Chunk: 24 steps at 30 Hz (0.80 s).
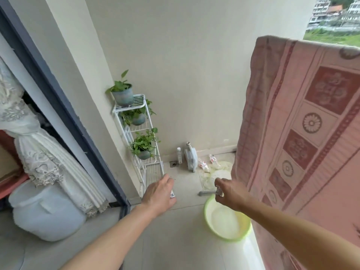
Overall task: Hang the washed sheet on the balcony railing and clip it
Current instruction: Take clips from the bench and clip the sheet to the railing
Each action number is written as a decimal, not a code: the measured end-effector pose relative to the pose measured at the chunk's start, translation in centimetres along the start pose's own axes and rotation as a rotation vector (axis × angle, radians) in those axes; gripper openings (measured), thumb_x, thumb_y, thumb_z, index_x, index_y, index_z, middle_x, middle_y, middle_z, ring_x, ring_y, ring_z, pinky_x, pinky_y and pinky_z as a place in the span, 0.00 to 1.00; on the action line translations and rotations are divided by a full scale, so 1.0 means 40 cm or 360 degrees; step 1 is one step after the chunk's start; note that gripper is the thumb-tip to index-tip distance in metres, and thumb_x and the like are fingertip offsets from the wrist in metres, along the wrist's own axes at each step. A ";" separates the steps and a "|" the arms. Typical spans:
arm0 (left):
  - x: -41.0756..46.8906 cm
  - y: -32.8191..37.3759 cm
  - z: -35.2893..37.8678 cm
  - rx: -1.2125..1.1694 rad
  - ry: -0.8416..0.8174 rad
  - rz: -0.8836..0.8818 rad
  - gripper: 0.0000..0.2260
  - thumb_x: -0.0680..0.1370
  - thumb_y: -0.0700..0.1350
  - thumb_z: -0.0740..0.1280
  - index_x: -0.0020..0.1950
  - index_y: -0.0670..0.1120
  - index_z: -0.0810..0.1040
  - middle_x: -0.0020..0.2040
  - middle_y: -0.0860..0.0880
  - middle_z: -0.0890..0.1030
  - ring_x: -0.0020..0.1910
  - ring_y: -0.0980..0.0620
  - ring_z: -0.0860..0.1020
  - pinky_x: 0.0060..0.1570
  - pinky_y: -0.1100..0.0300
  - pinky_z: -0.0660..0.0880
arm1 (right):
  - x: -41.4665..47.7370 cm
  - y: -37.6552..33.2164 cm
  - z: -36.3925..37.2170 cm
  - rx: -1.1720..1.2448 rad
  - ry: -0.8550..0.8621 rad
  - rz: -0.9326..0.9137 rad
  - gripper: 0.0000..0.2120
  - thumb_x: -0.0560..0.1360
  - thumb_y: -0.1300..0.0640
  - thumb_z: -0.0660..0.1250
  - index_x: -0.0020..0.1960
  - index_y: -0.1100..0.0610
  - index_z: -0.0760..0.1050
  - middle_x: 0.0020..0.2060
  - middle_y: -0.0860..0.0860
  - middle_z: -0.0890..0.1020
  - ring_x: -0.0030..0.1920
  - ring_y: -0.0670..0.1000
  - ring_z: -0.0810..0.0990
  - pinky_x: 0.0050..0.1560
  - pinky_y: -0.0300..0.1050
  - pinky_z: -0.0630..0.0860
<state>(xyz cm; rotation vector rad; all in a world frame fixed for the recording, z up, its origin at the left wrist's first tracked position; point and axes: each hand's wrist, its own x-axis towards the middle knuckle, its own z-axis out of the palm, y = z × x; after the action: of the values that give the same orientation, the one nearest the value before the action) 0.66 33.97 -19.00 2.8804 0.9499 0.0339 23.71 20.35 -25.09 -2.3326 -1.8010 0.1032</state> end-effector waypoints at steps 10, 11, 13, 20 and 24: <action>0.449 -0.284 -0.030 -0.0074 0.0079 0.0068 0.07 0.75 0.49 0.60 0.48 0.47 0.66 0.42 0.49 0.75 0.37 0.47 0.74 0.36 0.55 0.68 | 0.518 0.047 0.022 -0.0016 -0.0003 0.0039 0.17 0.75 0.46 0.64 0.58 0.56 0.71 0.51 0.54 0.80 0.48 0.59 0.79 0.40 0.48 0.68; 0.505 -0.314 -0.026 -0.0040 0.0082 0.0104 0.07 0.75 0.49 0.60 0.50 0.47 0.67 0.41 0.49 0.77 0.37 0.47 0.74 0.36 0.55 0.68 | 0.566 0.059 0.031 -0.0008 0.0009 0.0082 0.18 0.75 0.45 0.64 0.58 0.56 0.71 0.51 0.53 0.80 0.48 0.60 0.79 0.40 0.48 0.68; 0.622 -0.376 -0.027 0.0030 0.0082 0.0176 0.09 0.76 0.49 0.59 0.54 0.47 0.68 0.41 0.50 0.77 0.36 0.49 0.74 0.36 0.56 0.69 | 0.666 0.083 0.043 -0.0007 0.0032 0.0183 0.19 0.76 0.43 0.62 0.57 0.56 0.71 0.51 0.53 0.79 0.47 0.60 0.79 0.40 0.48 0.68; 1.044 -0.500 -0.128 0.0026 -0.0047 0.0480 0.06 0.75 0.43 0.61 0.51 0.49 0.70 0.47 0.49 0.80 0.45 0.45 0.78 0.41 0.55 0.70 | 0.914 0.148 -0.043 -0.0028 0.0305 0.0545 0.15 0.74 0.45 0.64 0.54 0.55 0.72 0.48 0.51 0.79 0.44 0.57 0.79 0.36 0.48 0.71; 1.274 -0.425 -0.151 -0.0115 -0.0070 0.0630 0.06 0.71 0.45 0.62 0.48 0.50 0.73 0.46 0.49 0.81 0.43 0.45 0.76 0.39 0.57 0.67 | 0.921 0.237 -0.109 -0.0085 0.0391 0.0742 0.14 0.71 0.47 0.68 0.50 0.54 0.74 0.44 0.49 0.78 0.39 0.56 0.79 0.31 0.45 0.69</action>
<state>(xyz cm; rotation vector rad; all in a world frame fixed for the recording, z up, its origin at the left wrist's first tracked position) 31.24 78.39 -15.52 2.9367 0.3513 0.0359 42.99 53.10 -20.36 -2.6228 -1.1416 -0.1614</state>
